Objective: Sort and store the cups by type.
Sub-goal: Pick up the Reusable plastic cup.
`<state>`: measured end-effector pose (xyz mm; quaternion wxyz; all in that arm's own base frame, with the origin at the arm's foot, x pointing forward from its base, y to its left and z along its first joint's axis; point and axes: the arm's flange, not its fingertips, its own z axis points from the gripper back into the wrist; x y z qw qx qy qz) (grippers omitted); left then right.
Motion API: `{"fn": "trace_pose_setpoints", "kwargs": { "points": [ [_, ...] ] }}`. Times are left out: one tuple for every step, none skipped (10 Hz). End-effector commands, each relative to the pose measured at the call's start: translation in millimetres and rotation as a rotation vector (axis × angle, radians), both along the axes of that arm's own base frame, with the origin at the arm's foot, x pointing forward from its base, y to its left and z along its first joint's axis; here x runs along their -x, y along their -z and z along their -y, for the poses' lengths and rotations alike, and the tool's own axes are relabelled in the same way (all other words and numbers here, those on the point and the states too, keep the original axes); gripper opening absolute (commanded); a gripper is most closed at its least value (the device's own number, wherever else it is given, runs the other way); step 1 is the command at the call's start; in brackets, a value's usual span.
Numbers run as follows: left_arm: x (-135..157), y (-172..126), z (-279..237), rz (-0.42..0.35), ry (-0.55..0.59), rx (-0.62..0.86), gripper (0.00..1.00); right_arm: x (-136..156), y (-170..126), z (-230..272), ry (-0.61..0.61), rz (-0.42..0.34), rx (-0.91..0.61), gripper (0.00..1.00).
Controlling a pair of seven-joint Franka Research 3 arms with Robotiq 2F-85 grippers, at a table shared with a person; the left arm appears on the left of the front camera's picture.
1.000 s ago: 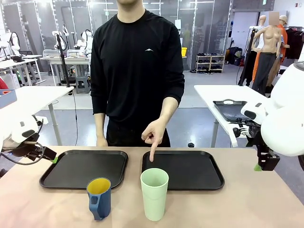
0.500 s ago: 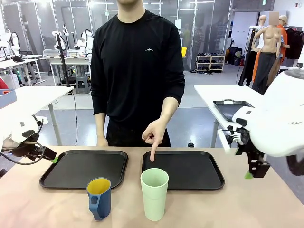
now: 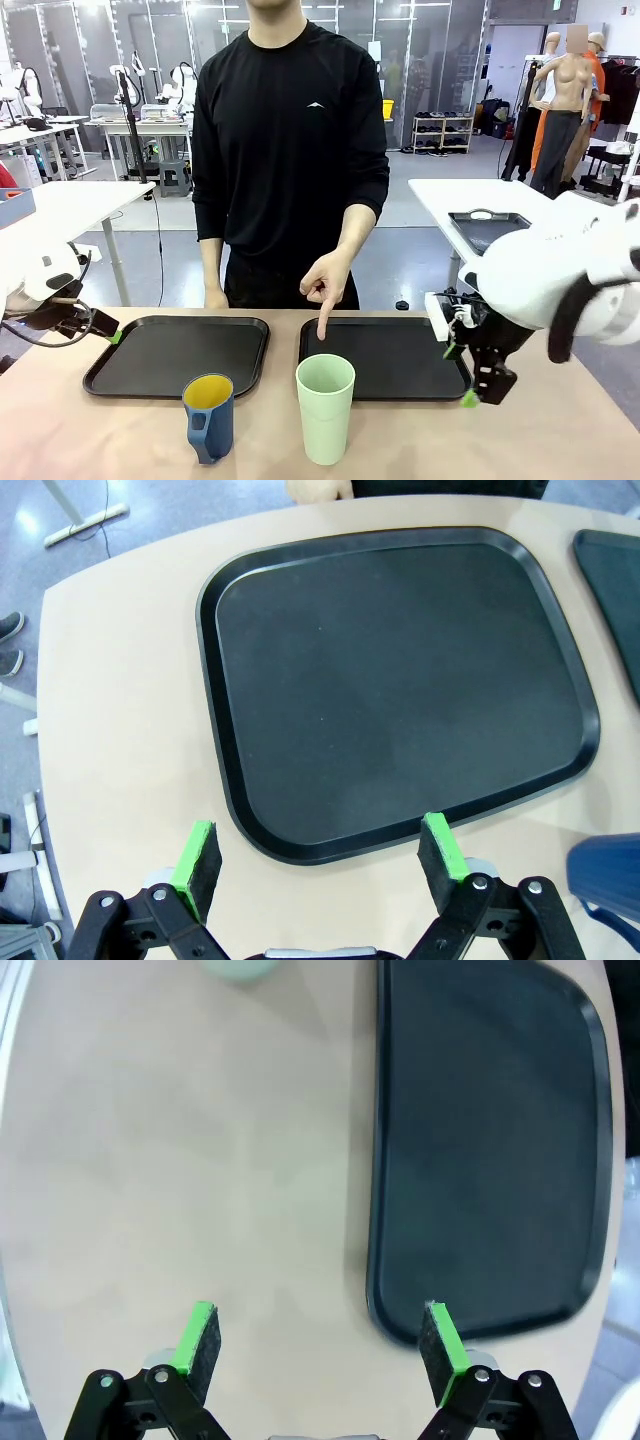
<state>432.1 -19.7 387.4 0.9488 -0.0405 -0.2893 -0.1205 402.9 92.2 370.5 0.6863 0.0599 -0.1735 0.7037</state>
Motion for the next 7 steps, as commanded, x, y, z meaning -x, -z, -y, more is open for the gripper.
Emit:
{"fn": "trace_pose_setpoints", "kwargs": {
  "points": [
    [-0.1, -0.8, 0.0, 0.002, 0.000, 0.001, 1.00, 16.4, 34.0, 6.1, -0.039, -0.013, -0.239, 1.00],
    [-0.1, -0.8, 0.0, 0.002, 0.000, 0.001, 1.00, 18.2, 43.4, 5.4, -0.049, -0.013, -0.310, 1.00],
    [-0.1, -0.8, 0.0, 0.002, 0.000, 0.001, 1.00, 19.2, 48.5, 2.9, -0.059, -0.020, -0.366, 1.00],
    [-0.1, -0.8, 0.0, 0.002, 0.000, 0.001, 1.00, 21.2, 53.4, -1.1, -0.082, -0.032, -0.414, 1.00],
    [-0.1, -0.8, 0.0, 0.002, 0.000, 0.001, 1.00, 22.0, 57.9, -2.8, -0.099, -0.060, -0.490, 1.00],
    [-0.1, -0.8, 0.0, 0.002, 0.000, 0.001, 1.00, 22.7, 65.1, -6.1, -0.116, -0.100, -0.573, 1.00],
    [-0.1, -0.8, 0.0, 0.002, 0.000, 0.001, 1.00, 23.6, 71.4, -9.8, -0.125, -0.129, -0.629, 1.00]
  ]
}}
